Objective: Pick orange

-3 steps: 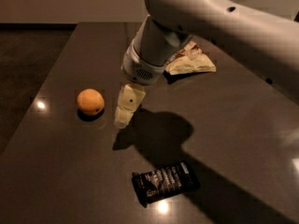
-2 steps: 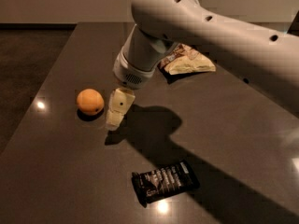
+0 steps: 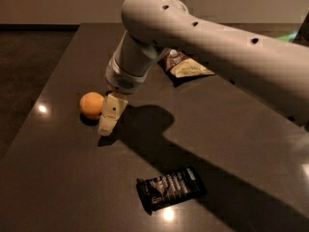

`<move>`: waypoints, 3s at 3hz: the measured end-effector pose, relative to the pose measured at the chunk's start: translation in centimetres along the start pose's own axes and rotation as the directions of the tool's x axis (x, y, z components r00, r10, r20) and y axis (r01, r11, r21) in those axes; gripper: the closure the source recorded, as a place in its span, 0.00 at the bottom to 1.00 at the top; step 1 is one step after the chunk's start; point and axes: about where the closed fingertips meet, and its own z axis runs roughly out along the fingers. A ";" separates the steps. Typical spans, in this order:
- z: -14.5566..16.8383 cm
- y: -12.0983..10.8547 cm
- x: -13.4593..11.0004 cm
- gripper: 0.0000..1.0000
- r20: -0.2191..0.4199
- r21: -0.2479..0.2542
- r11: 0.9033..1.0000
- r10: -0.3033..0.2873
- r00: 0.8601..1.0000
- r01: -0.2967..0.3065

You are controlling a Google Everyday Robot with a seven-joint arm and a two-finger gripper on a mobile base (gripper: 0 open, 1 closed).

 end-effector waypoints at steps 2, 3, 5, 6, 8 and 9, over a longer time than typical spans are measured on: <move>1.6 -0.8 -1.1 0.00 0.002 -0.017 1.000 -0.016 1.000 0.016; 1.3 -0.6 -2.1 0.18 0.028 -0.025 0.999 -0.032 0.999 0.033; 0.7 0.1 -3.2 0.64 0.061 -0.056 0.997 -0.053 0.997 0.057; -0.3 0.3 -3.1 0.87 0.073 -0.064 0.997 -0.048 0.996 0.053; -7.0 0.0 -3.5 1.00 0.109 -0.043 0.998 -0.046 0.993 0.051; -11.5 0.1 -4.7 1.00 0.143 -0.023 0.996 -0.083 0.986 0.087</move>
Offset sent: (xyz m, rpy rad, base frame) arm 0.0133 0.0254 -0.0076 0.0150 0.0136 0.0313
